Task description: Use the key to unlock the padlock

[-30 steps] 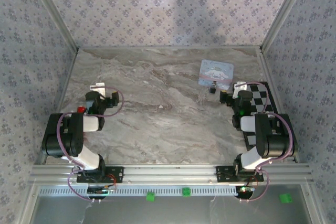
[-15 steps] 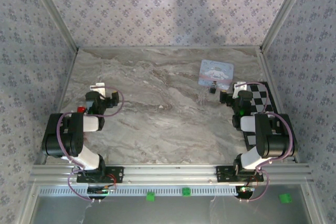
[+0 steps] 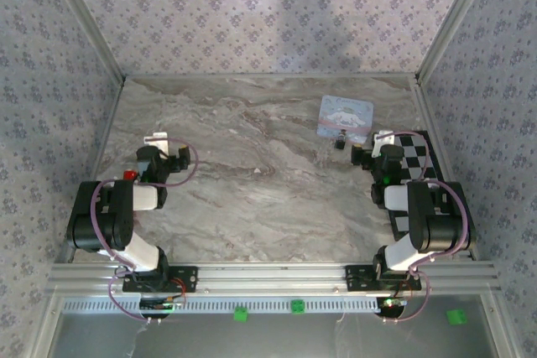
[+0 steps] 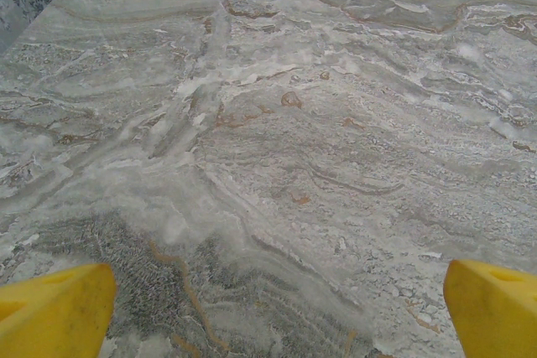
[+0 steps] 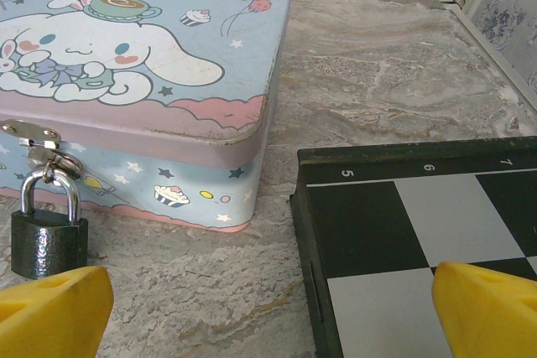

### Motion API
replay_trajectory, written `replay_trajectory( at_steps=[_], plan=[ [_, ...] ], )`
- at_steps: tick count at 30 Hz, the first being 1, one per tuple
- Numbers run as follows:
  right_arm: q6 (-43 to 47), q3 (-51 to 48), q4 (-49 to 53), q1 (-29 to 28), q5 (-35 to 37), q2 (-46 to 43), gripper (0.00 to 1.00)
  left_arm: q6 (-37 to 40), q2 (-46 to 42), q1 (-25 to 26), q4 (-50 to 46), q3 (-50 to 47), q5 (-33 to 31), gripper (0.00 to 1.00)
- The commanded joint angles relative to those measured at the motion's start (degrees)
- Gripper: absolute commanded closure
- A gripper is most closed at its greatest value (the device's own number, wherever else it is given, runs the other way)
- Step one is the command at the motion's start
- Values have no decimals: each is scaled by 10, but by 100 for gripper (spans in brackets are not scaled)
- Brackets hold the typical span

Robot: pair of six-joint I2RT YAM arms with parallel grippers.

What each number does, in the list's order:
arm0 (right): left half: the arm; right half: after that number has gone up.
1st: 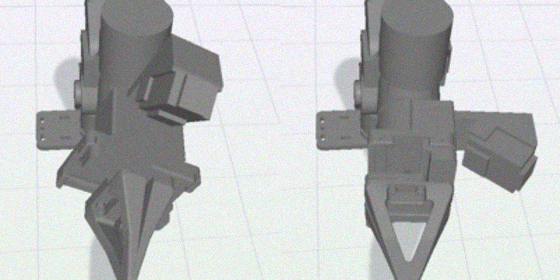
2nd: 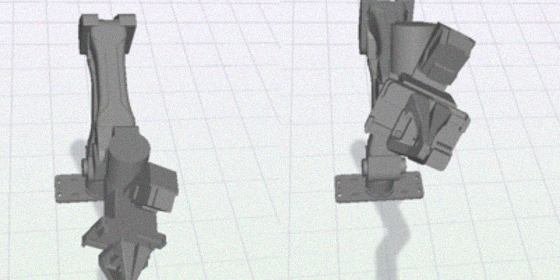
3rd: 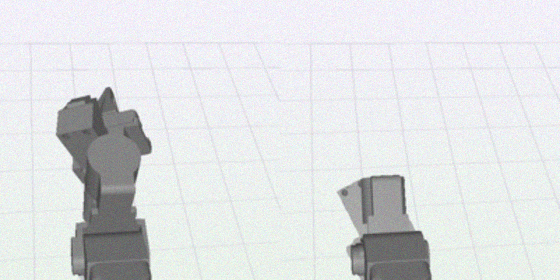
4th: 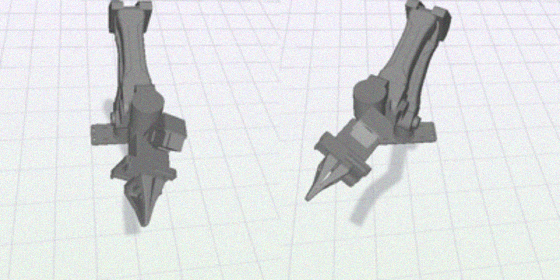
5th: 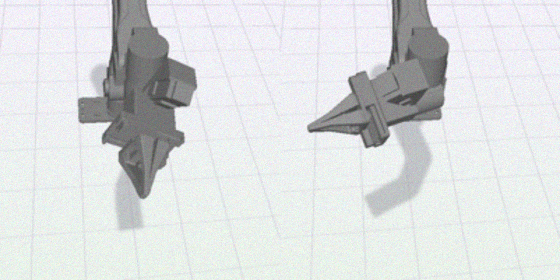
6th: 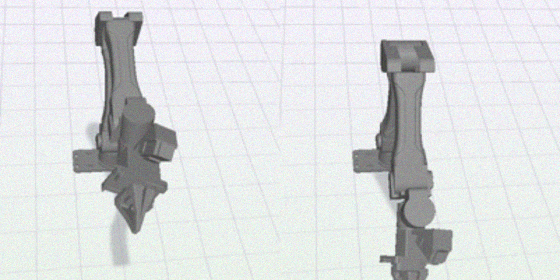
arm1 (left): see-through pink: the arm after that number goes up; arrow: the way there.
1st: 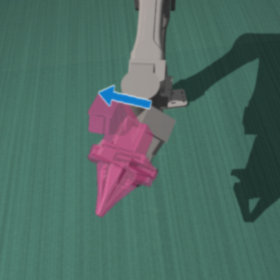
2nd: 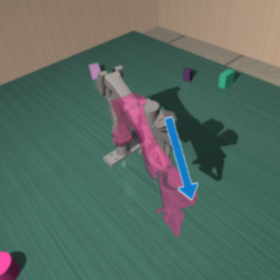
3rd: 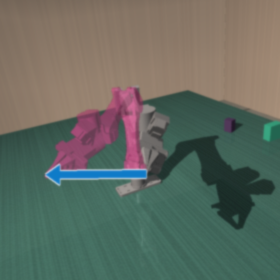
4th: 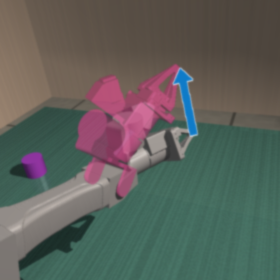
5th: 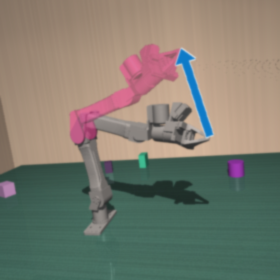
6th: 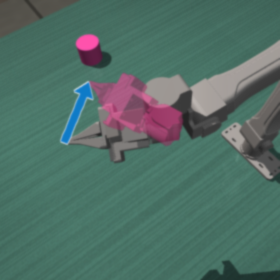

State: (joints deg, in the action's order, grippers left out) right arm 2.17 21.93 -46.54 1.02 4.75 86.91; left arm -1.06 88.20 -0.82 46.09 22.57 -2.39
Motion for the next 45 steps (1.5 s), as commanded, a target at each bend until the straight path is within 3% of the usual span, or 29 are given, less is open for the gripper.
replay_trajectory(
  at_steps=[1,6,10,15,19,22,24,27,29,31,33,36,39,43,45],
  plan=[
    [6,-7,-23,-14,11,2,1,12,-8,10,12,5,0,0],
    [27,-44,-84,-30,16,-8,1,27,-33,22,50,-28,0,0],
    [42,-72,-111,-44,23,-45,1,41,-92,45,10,-37,-24,0],
    [63,-35,80,-100,84,-161,1,59,-178,93,-51,-45,-69,0],
    [64,-70,60,-133,66,-239,1,54,-296,138,-169,-28,-58,0],
    [27,-45,164,-144,9,-316,1,4,-389,143,-263,-7,11,0],
    [-21,-19,245,-149,-6,-364,1,-46,-443,145,-305,-2,17,0],
    [-122,25,384,-150,15,-424,1,-200,-516,145,-417,18,-57,0],
    [-217,58,487,-148,49,-454,1,-377,-550,145,-591,61,-151,0],
    [-308,66,565,-140,38,-481,1,-390,-567,142,-653,76,-121,0],
    [-376,45,579,-128,37,-512,1,-387,-583,140,-688,82,-77,0],
    [-338,16,557,-105,-52,-555,1,-427,-625,138,-721,54,-83,0],
    [-340,13,577,-123,-108,-569,1,-386,-656,128,-685,19,-2,0],
    [-375,21,620,-240,-95,-551,1,-380,-608,130,-636,22,164,0],
    [-394,26,636,-318,-57,-532,1,-389,-585,149,-599,18,195,0]
  ],
)
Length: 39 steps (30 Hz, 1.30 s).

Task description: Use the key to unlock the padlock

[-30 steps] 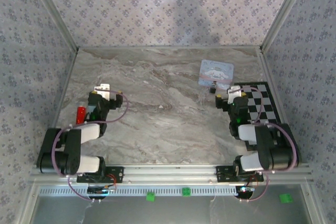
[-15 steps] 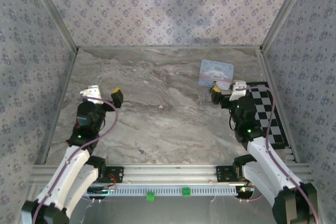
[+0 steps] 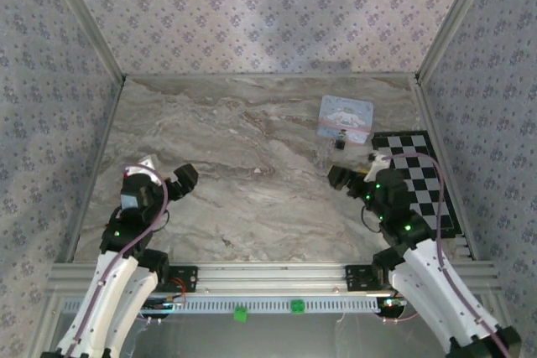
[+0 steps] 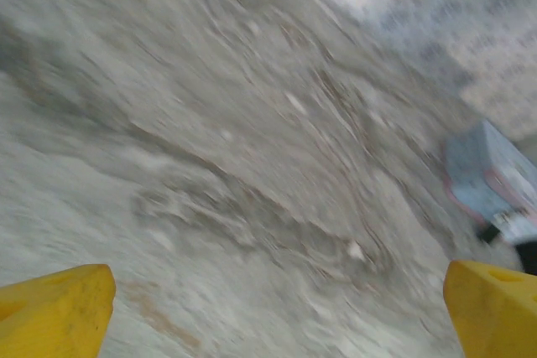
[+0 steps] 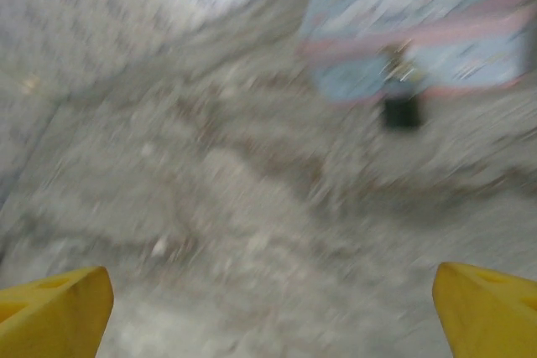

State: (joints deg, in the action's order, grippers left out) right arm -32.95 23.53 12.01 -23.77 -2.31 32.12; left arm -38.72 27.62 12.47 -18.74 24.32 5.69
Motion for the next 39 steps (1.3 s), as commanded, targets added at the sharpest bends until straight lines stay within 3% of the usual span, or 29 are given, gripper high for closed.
replay_trajectory(
  at_steps=[1,5,8,15,23,30,39],
  plan=[
    [-52,12,51,-113,36,29,1,-6,27,33,56,0,102,0],
    [-66,40,40,-275,125,112,1,58,47,84,25,10,14,0],
    [-68,81,38,-369,175,202,1,87,58,89,16,9,-28,0],
    [-60,208,36,-489,137,435,1,124,-19,89,-6,-9,-145,0],
    [-35,394,147,-539,93,639,7,94,-189,89,-92,-29,-253,0],
    [0,540,260,-548,43,768,26,80,-188,89,-110,-15,-268,0],
    [21,618,311,-551,24,834,36,78,-162,89,-97,-14,-244,0]
  ],
)
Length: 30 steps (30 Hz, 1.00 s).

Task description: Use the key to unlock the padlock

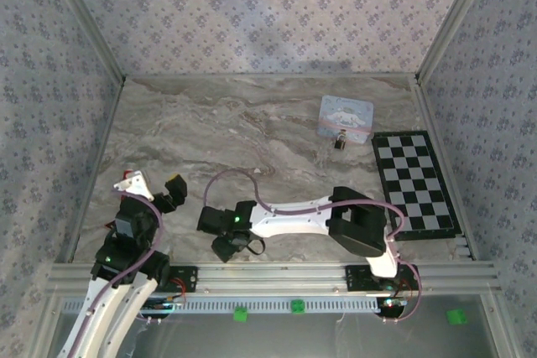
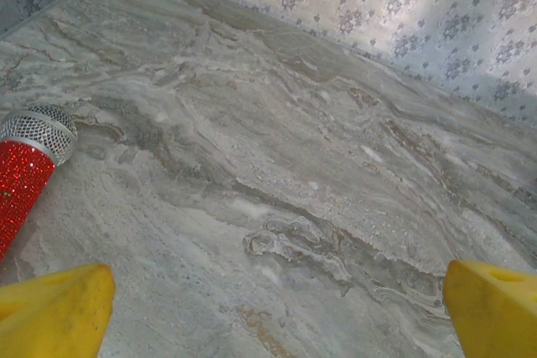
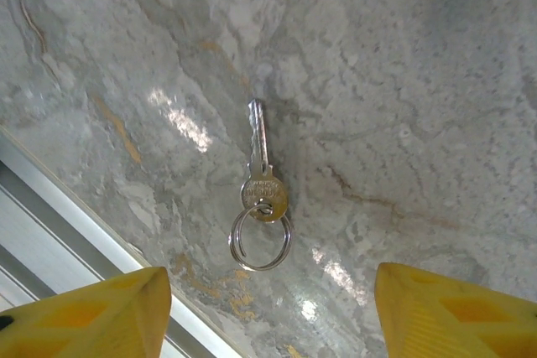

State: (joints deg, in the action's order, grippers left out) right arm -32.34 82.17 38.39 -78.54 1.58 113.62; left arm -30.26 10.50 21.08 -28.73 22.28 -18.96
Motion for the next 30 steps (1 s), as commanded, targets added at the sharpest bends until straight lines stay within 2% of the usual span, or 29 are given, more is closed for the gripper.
replay_trajectory(
  at_steps=[1,7,30],
  plan=[
    [17,40,52,-3,-16,25,38,-7,11,2,2,7,4,0],
    [18,71,81,-3,-20,55,53,-9,10,3,-1,9,4,0],
    [18,125,111,7,1,105,70,-9,12,4,0,9,11,0]
  ],
)
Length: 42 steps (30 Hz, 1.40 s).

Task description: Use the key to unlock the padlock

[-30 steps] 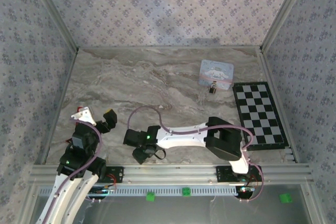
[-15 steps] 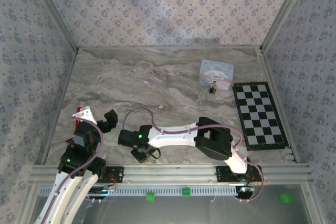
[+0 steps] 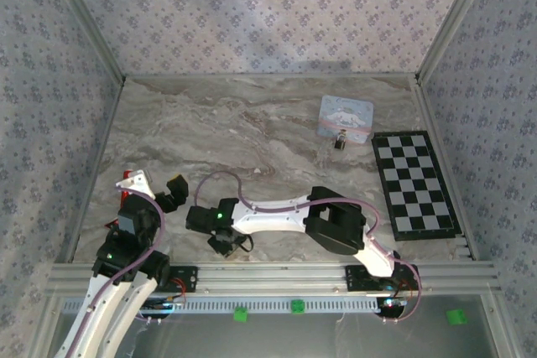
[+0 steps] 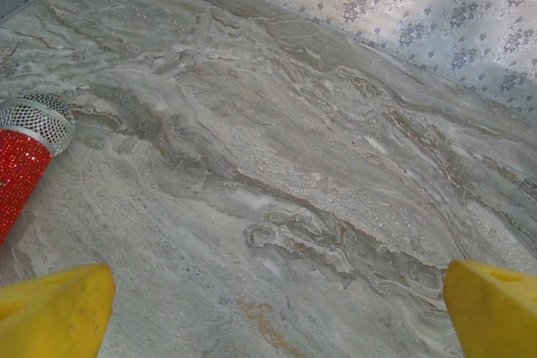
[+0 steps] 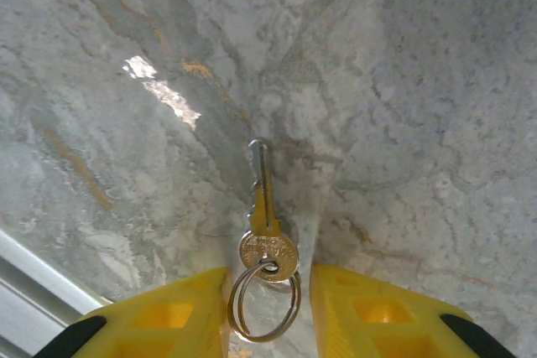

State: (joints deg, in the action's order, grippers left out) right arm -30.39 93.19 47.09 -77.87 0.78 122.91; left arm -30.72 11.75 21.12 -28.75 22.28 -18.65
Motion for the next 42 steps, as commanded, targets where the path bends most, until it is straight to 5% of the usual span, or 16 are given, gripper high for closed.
replay_trajectory(
  at_steps=[1,15,26,34,42],
  plan=[
    [-1,15,25,1,10,13,71,-5,-1,3,0,9,8,0],
    [-4,-14,-4,-3,34,-18,99,-4,11,3,7,6,7,0],
    [-29,-170,-120,33,71,-163,100,5,65,3,45,-13,2,0],
    [-13,-335,-197,125,67,-343,100,8,170,3,116,-14,84,0],
    [13,-505,-305,270,1,-516,100,-80,285,51,161,10,133,0]
  ],
)
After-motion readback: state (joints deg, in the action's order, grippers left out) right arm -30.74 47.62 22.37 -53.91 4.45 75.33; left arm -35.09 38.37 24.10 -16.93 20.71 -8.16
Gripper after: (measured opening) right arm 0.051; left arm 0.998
